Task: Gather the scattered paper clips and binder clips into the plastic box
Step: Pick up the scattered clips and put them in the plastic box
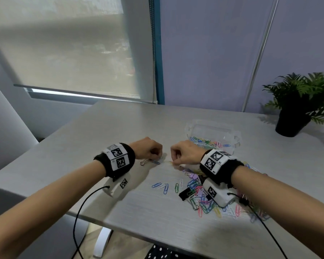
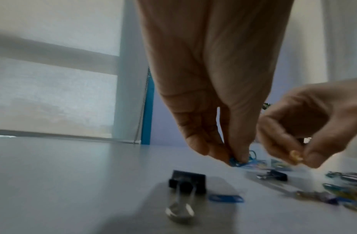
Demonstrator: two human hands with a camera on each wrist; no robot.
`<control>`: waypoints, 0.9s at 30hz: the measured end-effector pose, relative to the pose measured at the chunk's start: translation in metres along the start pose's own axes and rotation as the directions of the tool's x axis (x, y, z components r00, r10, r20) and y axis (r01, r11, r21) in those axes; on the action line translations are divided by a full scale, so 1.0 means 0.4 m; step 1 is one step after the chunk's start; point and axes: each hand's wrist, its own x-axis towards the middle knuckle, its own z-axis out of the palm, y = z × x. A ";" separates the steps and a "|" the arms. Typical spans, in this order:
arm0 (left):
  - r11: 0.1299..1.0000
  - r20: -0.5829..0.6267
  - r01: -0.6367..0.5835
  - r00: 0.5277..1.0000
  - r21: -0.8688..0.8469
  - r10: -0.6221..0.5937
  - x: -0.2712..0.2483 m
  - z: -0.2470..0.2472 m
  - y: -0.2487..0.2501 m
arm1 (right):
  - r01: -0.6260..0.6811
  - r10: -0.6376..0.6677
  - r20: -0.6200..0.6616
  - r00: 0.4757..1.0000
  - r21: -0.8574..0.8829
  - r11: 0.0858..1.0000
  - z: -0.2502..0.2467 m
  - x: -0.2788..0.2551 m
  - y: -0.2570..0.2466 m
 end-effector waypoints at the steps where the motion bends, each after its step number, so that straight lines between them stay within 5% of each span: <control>1: 1.000 -0.014 0.001 1.000 -0.011 -0.002 -0.007 -0.011 -0.014 | 0.032 -0.031 -0.016 0.999 0.028 0.999 -0.014 -0.011 0.000; 11: 0.994 0.100 0.027 0.994 0.106 -0.038 -0.003 0.043 0.015 | 0.258 -0.190 0.344 0.919 -0.164 0.952 0.009 -0.073 -0.017; 19: 0.958 0.089 0.025 0.995 0.287 -0.053 0.013 0.049 0.043 | 0.266 -0.178 0.337 0.924 -0.233 0.935 0.024 -0.067 0.000; 27: 0.957 -0.025 0.027 0.999 0.288 -0.020 -0.014 0.073 0.037 | 0.267 -0.206 0.284 0.936 -0.196 0.943 0.023 -0.081 -0.003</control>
